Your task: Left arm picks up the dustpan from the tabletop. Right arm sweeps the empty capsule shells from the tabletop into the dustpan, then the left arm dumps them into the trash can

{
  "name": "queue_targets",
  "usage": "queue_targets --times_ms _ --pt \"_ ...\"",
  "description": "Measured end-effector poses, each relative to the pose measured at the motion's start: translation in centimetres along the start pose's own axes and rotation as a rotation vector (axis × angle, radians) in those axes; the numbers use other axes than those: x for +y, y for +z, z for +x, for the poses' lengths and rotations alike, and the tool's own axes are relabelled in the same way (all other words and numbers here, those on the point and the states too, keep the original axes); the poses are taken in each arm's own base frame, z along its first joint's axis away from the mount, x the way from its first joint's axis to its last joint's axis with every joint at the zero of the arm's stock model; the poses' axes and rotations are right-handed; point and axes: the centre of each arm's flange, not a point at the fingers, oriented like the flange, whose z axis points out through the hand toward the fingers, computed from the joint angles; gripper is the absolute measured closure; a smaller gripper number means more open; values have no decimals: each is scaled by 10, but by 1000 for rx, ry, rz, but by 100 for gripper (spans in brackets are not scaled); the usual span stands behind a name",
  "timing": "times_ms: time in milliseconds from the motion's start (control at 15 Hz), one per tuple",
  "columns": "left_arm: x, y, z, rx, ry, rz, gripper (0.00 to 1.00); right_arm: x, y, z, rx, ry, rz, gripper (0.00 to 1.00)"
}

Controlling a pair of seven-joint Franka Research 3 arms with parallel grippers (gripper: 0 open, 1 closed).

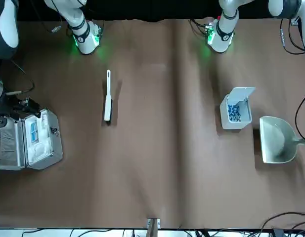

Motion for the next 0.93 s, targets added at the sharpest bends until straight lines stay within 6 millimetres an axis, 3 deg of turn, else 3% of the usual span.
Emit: queue_targets --times_ms 467,933 --pt "-48 39 10 4 -48 -5 67 0 0 0 1 0 0 1" --pt "-52 42 9 6 -51 -10 67 1 0 0 1 1 0 1"
